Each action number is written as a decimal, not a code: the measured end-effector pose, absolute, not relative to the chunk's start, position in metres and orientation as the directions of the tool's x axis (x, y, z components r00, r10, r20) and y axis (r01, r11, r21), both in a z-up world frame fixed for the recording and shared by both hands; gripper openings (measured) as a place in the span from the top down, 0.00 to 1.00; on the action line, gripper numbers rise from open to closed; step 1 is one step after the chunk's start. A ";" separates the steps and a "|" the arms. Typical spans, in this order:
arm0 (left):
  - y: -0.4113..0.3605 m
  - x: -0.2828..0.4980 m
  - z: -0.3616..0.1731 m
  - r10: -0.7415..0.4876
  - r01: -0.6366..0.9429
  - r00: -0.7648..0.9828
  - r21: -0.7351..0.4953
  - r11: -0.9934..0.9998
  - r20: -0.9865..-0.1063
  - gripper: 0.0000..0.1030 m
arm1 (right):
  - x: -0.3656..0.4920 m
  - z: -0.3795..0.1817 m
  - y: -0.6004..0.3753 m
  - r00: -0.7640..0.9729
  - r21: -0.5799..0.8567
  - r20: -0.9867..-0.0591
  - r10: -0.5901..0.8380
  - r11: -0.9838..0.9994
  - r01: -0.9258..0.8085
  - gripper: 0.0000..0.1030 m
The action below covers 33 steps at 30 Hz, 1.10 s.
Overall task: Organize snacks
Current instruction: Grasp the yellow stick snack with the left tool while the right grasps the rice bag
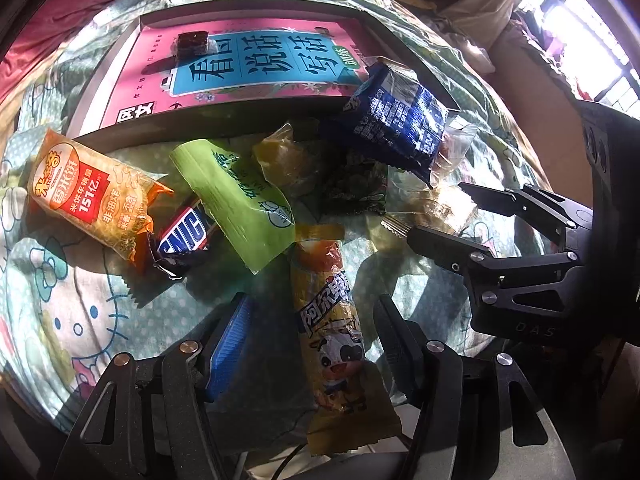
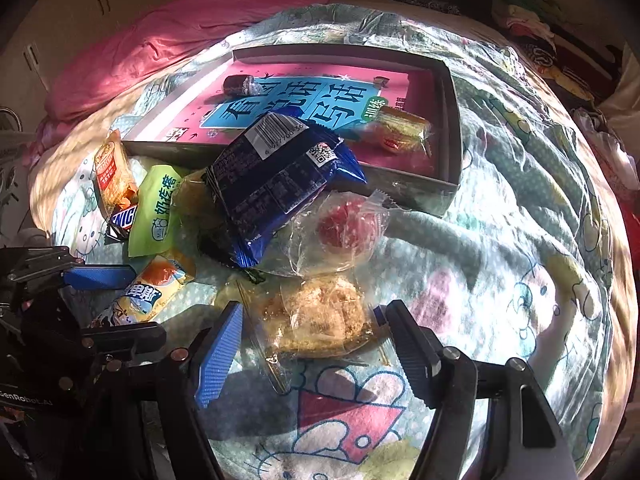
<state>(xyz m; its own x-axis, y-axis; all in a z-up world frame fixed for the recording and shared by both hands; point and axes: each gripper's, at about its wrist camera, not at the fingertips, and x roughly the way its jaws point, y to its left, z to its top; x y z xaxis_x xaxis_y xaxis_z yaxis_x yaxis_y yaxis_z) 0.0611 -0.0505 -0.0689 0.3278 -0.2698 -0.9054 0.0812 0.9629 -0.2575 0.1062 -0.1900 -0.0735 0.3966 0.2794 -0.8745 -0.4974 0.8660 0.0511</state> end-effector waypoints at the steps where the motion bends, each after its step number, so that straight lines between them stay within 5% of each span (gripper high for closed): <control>1: -0.051 0.061 -0.069 -0.269 0.083 0.327 -0.256 0.963 -0.906 0.37 | 0.106 -0.074 -0.189 0.394 0.049 -0.875 0.279 0.863 -0.503 0.30; 10: -0.055 0.063 -0.070 -0.267 0.092 0.328 -0.250 0.964 -0.906 0.38 | 0.096 -0.079 -0.176 0.364 0.047 -0.880 0.305 0.819 -0.572 0.47; 21: -0.054 0.064 -0.076 -0.267 0.096 0.308 -0.250 0.964 -0.913 0.74 | 0.082 -0.069 -0.170 0.304 0.167 -0.845 0.441 0.757 -0.632 0.50; 33: -0.045 0.058 -0.064 -0.325 0.102 0.308 -0.309 0.946 -0.894 0.84 | 0.078 -0.051 -0.188 0.301 0.325 -0.759 0.578 0.736 -0.593 0.50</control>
